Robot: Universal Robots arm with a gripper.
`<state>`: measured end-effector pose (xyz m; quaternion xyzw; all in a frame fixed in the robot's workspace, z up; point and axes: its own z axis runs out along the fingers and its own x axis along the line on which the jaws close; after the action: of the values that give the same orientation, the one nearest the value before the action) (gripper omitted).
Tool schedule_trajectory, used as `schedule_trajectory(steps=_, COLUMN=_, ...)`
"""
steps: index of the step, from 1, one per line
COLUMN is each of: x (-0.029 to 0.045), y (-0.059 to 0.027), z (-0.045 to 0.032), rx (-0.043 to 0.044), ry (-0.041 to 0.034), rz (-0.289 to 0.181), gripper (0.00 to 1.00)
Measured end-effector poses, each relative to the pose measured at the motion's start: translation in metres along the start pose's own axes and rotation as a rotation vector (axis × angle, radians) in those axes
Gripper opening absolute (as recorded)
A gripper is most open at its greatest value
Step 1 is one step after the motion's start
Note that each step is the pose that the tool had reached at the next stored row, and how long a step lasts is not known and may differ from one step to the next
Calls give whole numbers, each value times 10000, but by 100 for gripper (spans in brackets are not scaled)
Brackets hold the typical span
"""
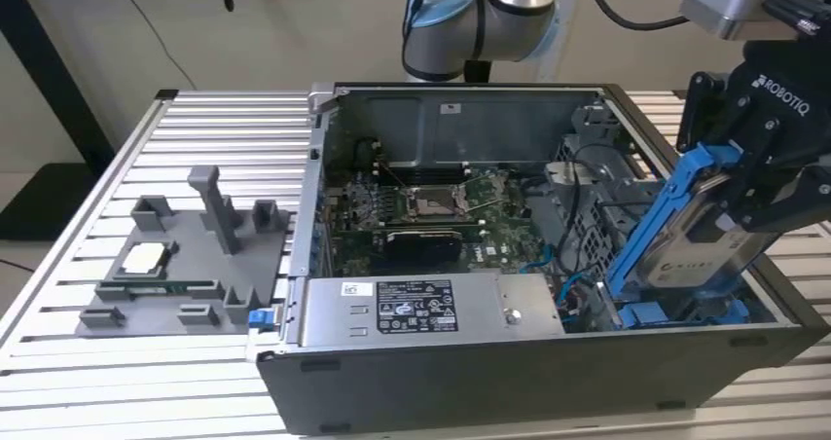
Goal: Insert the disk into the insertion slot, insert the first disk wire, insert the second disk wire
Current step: 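Insert the disk into the insertion slot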
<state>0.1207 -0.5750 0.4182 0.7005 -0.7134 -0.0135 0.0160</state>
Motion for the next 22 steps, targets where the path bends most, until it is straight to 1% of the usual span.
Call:
schedule_trajectory(steps=3, x=-1, y=-16, z=51, rx=11, ry=-1, rz=0, gripper=33)
schedule_trajectory(steps=6, x=-2, y=-39, z=85, rx=15, ry=0, rz=0, gripper=33)
schedule_trajectory(steps=15, x=-10, y=-52, z=238, rx=18, ry=1, rz=0, gripper=33)
schedule_trajectory(steps=19, x=-11, y=-52, z=238, rx=18, ry=-6, rz=1, gripper=34)
schedule_trajectory(steps=20, x=-9, y=-51, z=233, rx=18, ry=-4, rz=2, gripper=41)
schedule_trajectory(steps=22, x=-9, y=-49, z=186, rx=18, ry=-8, rz=3, gripper=41)
